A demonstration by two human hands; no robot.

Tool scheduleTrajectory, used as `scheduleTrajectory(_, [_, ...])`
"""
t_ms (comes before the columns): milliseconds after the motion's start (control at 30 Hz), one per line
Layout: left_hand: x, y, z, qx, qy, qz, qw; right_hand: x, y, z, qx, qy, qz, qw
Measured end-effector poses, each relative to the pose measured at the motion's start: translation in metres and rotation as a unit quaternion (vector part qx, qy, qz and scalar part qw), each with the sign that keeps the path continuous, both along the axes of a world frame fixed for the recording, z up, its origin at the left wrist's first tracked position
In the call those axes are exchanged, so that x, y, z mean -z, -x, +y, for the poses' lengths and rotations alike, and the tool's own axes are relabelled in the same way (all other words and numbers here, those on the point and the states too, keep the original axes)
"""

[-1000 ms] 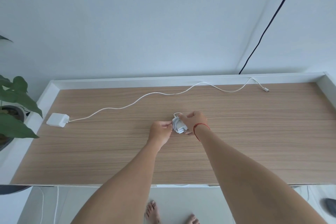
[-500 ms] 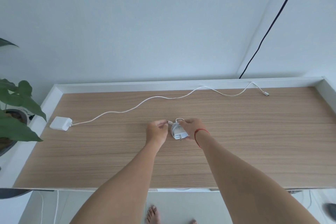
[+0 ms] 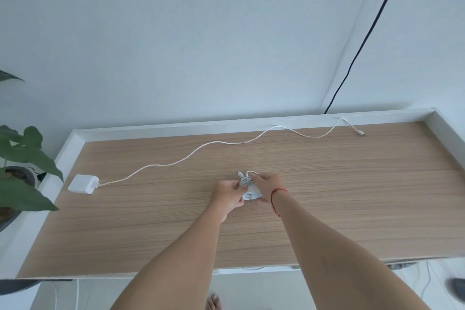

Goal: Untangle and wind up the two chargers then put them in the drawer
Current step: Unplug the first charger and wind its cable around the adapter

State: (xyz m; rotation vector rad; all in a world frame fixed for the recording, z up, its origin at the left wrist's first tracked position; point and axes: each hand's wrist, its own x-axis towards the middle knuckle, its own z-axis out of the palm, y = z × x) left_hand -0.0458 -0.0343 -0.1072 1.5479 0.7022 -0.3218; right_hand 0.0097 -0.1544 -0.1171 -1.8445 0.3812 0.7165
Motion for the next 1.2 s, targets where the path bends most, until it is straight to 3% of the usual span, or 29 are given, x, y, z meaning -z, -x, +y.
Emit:
scheduleTrajectory(233, [-0.017, -0.033, -0.047, 0.075, -0.007, -0.020, 0.997, -0.021, -0.009, -0.050, 0.100, -0.010, -0.015, 0.995])
scheduleTrajectory(567, [-0.022, -0.071, -0.220, 0.168, -0.004, -0.041, 0.985, -0.028, -0.022, -0.221, 0.239, 0.011, -0.040, 0.970])
scheduleTrajectory(833, [-0.001, -0.085, -0.343, 0.216, -0.004, -0.018, 0.976, -0.006, -0.021, -0.344, 0.293, 0.023, -0.024, 0.956])
scheduleTrajectory(1200, [0.003, -0.105, -0.389, 0.236, -0.017, -0.007, 0.972, -0.007, -0.034, -0.386, 0.306, 0.017, -0.018, 0.952])
